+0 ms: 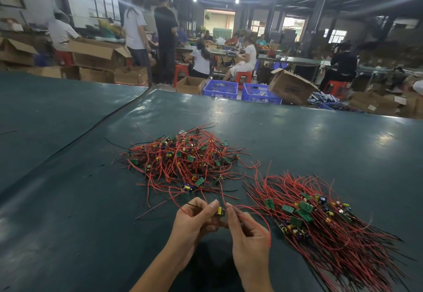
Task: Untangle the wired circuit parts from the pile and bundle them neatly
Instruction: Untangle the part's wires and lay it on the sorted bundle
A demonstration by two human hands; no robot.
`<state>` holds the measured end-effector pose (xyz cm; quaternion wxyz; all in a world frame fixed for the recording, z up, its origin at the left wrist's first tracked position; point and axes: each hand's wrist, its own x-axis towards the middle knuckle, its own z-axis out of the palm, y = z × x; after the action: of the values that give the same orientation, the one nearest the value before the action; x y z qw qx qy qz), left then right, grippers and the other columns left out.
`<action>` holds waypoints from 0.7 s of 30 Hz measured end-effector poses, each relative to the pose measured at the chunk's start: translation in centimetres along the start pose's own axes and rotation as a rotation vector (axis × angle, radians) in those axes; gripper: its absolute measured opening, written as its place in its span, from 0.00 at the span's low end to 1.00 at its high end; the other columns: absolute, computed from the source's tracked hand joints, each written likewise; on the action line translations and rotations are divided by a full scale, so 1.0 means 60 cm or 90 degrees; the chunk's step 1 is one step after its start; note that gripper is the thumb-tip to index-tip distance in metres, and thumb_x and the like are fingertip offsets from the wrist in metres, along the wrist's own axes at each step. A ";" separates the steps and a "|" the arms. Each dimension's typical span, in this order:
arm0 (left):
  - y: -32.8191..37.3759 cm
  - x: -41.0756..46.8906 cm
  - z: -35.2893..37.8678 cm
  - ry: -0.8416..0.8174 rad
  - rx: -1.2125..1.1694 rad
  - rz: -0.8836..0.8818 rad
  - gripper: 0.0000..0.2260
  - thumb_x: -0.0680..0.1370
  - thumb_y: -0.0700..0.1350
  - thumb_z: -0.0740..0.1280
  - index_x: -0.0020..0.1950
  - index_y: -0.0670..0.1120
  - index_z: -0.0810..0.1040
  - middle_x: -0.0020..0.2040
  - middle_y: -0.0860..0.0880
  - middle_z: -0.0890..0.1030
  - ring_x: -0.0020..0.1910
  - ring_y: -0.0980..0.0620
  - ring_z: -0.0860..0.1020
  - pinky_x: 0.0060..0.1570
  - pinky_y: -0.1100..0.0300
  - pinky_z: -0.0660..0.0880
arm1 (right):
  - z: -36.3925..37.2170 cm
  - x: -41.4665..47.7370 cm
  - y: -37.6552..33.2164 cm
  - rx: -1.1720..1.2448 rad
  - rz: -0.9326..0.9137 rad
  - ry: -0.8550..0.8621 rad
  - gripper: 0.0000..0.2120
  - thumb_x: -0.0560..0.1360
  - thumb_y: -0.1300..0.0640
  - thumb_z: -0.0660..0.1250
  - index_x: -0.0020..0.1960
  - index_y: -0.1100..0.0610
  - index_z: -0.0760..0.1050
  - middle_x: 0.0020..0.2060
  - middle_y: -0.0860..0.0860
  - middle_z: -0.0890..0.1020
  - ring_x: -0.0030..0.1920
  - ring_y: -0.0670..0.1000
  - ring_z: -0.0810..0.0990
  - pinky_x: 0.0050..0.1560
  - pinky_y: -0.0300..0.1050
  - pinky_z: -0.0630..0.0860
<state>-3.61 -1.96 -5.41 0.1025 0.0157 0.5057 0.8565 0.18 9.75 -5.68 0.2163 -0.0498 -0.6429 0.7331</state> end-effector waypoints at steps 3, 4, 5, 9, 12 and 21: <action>-0.001 -0.003 0.005 -0.029 0.009 -0.022 0.14 0.65 0.49 0.76 0.42 0.41 0.79 0.31 0.46 0.79 0.29 0.51 0.78 0.29 0.62 0.75 | 0.000 0.002 -0.003 0.009 0.024 0.009 0.05 0.69 0.52 0.72 0.40 0.49 0.87 0.39 0.51 0.87 0.42 0.49 0.86 0.41 0.36 0.80; -0.001 -0.004 0.007 -0.038 0.036 -0.020 0.14 0.66 0.49 0.76 0.43 0.40 0.81 0.32 0.45 0.80 0.29 0.51 0.79 0.30 0.62 0.76 | 0.000 0.002 -0.004 0.009 0.027 0.014 0.05 0.69 0.51 0.72 0.40 0.48 0.87 0.39 0.51 0.87 0.41 0.48 0.86 0.41 0.35 0.79; -0.001 -0.006 0.008 -0.041 0.067 -0.012 0.14 0.67 0.50 0.76 0.43 0.40 0.83 0.33 0.44 0.81 0.30 0.51 0.80 0.31 0.62 0.76 | 0.000 0.003 -0.004 0.009 0.039 0.025 0.05 0.68 0.50 0.72 0.39 0.47 0.87 0.38 0.50 0.87 0.41 0.47 0.86 0.40 0.35 0.80; -0.007 -0.010 0.009 -0.044 0.180 0.066 0.14 0.65 0.53 0.77 0.40 0.44 0.85 0.34 0.44 0.83 0.32 0.52 0.80 0.35 0.62 0.76 | -0.002 0.003 -0.005 0.016 0.145 0.052 0.12 0.68 0.45 0.70 0.35 0.52 0.86 0.29 0.50 0.83 0.29 0.43 0.80 0.31 0.34 0.75; -0.012 -0.011 0.012 -0.051 0.233 0.102 0.11 0.66 0.52 0.77 0.41 0.45 0.85 0.36 0.45 0.84 0.35 0.52 0.81 0.36 0.64 0.76 | 0.001 -0.001 -0.003 -0.001 0.158 0.027 0.15 0.74 0.48 0.67 0.35 0.54 0.85 0.22 0.49 0.76 0.23 0.41 0.71 0.25 0.34 0.68; -0.004 -0.013 0.014 -0.064 0.272 0.119 0.05 0.69 0.42 0.77 0.35 0.47 0.84 0.31 0.45 0.82 0.30 0.51 0.80 0.33 0.62 0.77 | -0.012 0.020 0.001 0.040 0.184 0.140 0.14 0.78 0.55 0.68 0.36 0.50 0.86 0.22 0.46 0.71 0.23 0.42 0.66 0.26 0.36 0.64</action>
<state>-2.69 -1.28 -5.19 0.0421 0.1262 0.6663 0.7337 -0.68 10.88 -5.61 0.1794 -0.2148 -0.5782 0.7664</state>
